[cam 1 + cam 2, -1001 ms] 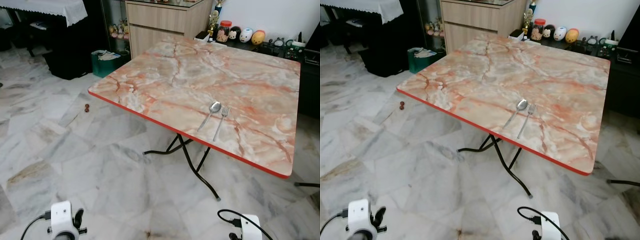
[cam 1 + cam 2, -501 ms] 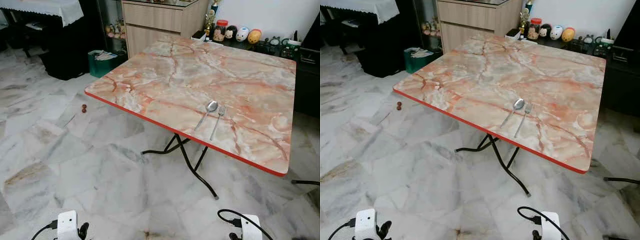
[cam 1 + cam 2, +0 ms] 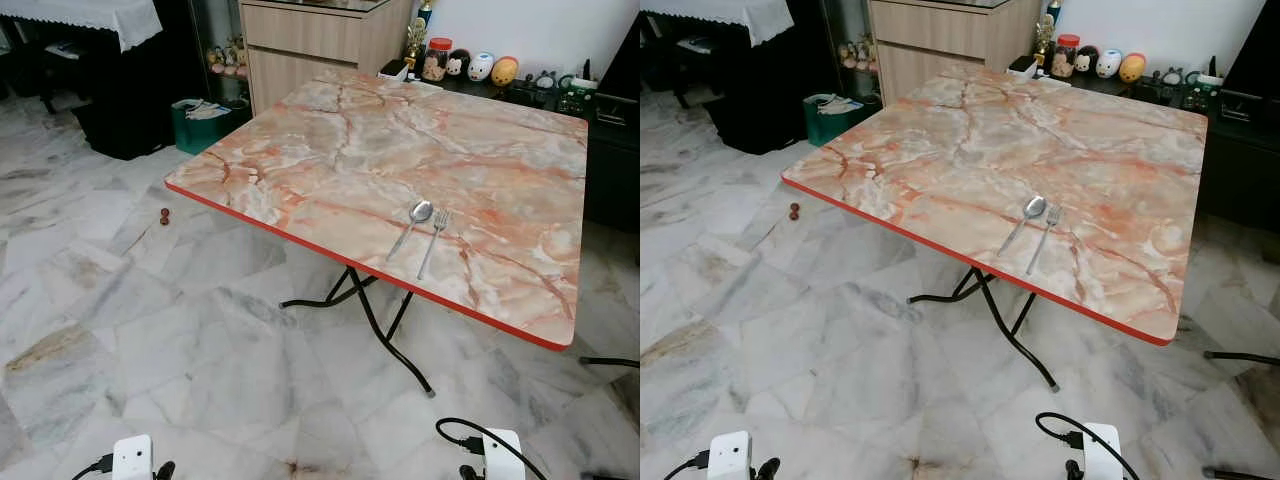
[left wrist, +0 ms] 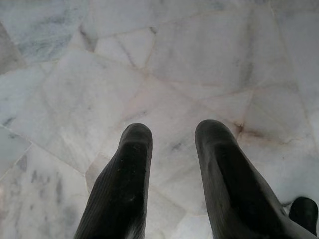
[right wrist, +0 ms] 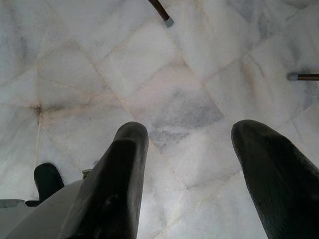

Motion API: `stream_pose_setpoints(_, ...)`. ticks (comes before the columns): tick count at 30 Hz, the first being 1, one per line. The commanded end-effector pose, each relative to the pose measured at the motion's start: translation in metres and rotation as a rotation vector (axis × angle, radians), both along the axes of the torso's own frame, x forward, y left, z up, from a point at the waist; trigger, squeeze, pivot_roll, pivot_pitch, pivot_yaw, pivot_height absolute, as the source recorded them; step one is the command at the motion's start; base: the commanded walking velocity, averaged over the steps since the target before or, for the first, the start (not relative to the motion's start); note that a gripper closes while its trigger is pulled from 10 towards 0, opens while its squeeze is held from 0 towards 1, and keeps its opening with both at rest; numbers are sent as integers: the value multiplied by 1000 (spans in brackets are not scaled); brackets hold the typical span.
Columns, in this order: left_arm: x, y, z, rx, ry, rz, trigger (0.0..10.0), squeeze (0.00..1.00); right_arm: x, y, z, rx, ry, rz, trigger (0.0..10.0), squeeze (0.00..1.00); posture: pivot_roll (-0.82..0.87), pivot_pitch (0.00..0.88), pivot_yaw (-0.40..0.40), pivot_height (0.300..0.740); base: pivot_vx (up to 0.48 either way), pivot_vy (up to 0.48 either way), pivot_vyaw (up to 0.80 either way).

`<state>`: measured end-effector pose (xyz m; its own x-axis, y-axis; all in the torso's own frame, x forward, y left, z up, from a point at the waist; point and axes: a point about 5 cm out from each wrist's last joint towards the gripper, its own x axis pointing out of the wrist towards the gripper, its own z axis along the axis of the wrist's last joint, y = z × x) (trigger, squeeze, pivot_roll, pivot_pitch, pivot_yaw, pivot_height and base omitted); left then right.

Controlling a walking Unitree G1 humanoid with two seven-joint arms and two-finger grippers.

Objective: Setting the table

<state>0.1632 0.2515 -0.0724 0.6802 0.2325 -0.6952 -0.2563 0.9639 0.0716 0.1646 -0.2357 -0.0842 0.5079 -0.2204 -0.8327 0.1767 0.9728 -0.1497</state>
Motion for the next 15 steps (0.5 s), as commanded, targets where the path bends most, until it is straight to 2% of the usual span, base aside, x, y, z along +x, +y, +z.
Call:
stream_pose_setpoints(1,-4,2,-2,3,15,9,10000,0,0,0,0,5,-6,-18,10000,0,-22,0,13,740,0,0,0)
stream_pose_setpoints(15,-1,3,-1,0,7,16,10000,0,0,3,-1,25,13,8,10000,0,-31,0,24,740,0,0,0)
